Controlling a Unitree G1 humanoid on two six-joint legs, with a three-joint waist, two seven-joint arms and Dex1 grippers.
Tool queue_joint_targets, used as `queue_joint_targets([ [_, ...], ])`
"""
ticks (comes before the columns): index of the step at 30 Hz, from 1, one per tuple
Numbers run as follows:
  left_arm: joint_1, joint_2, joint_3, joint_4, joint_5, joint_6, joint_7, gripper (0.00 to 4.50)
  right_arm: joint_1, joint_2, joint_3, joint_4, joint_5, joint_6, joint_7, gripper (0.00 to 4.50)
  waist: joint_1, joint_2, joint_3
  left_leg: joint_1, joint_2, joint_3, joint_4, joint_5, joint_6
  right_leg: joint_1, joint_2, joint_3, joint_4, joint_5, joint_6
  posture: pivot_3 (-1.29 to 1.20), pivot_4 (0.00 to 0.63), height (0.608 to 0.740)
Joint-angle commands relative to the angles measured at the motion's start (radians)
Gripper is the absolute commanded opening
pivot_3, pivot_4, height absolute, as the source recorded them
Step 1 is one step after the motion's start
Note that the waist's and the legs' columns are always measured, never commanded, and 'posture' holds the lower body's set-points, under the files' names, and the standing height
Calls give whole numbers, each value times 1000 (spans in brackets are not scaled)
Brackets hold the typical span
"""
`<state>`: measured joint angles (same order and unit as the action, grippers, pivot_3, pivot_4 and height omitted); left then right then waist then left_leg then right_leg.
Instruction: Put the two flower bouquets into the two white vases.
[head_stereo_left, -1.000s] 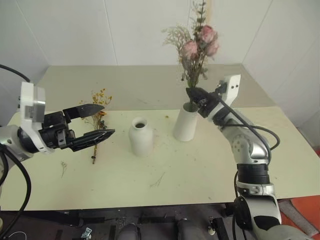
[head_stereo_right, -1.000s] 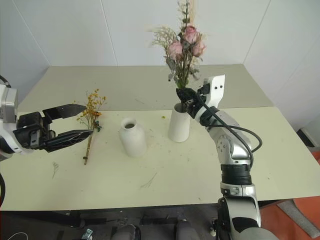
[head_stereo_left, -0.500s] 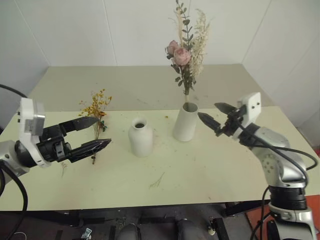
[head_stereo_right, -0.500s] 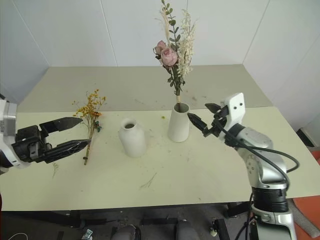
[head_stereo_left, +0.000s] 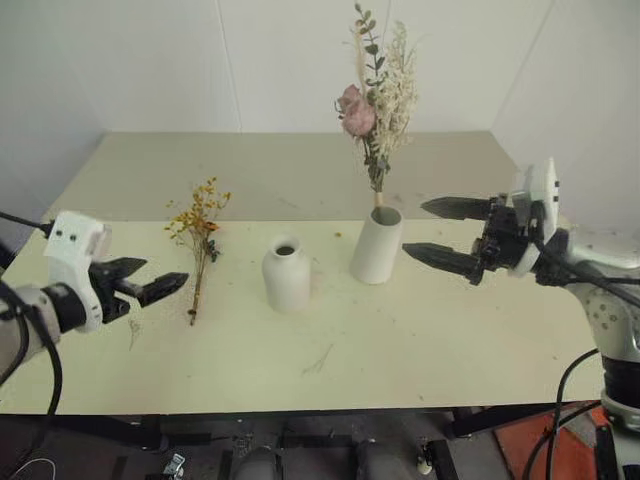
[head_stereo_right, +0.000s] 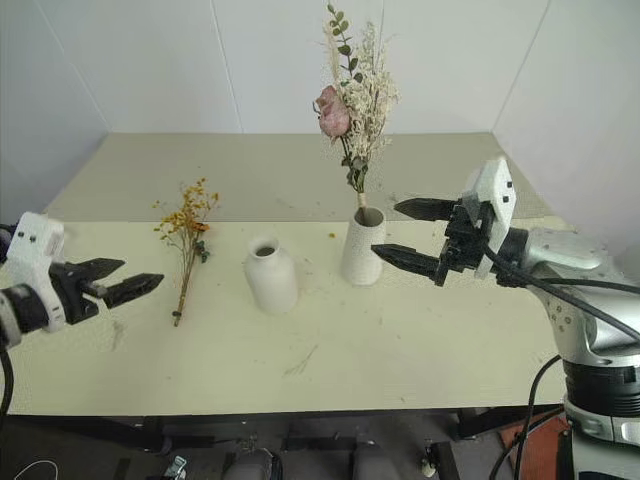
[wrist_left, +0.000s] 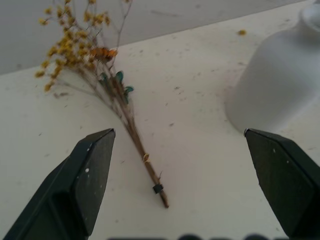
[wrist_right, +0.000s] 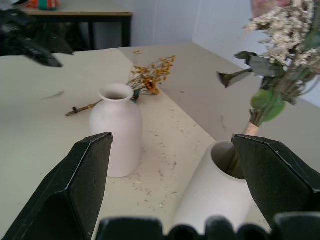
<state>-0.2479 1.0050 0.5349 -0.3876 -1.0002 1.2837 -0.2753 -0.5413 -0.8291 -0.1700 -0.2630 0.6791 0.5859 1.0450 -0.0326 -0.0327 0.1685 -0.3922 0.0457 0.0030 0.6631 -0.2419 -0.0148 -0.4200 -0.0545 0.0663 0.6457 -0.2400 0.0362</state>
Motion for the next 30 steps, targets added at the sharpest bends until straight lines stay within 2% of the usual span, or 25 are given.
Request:
queue_joint_targets([
  [1,-146,-34,-86,102,64,164,142,4500,-29,-36,0,4,34,1,92,4477,0,0,0,-1,0,0,0,0,0,-1,0,0,-1,0,0,0,150,740],
  [6,-291,-119,-217,219,184,215,191,4500,-28,-50,8,20,12,-24,137,4477,-3,-1,1,-2,-1,0,0,0,0,-2,-1,0,0,1,0,0,150,740],
  [9,-354,-152,-293,297,252,181,176,4500,-39,-46,-1,22,17,-22,134,4477,-1,-1,1,-3,-2,-1,0,0,0,-3,-1,0,0,1,0,0,150,740],
  [21,-570,-287,-438,622,453,92,89,4500,-13,-46,-24,-12,23,-19,103,4477,10,-2,1,-4,-2,-1,1,0,0,-3,-1,0,0,1,0,0,150,740],
  [25,-608,-295,-479,655,492,70,28,3643,-1,-40,-31,-26,27,-16,85,4500,16,-2,1,-5,-2,-1,1,0,0,-4,-2,0,0,1,0,0,150,740],
  [30,-630,-293,-490,696,535,51,-15,2024,17,-32,-38,-41,31,-16,64,4500,15,-2,1,-6,-3,-1,2,0,0,-5,-2,0,0,1,1,0,150,740],
])
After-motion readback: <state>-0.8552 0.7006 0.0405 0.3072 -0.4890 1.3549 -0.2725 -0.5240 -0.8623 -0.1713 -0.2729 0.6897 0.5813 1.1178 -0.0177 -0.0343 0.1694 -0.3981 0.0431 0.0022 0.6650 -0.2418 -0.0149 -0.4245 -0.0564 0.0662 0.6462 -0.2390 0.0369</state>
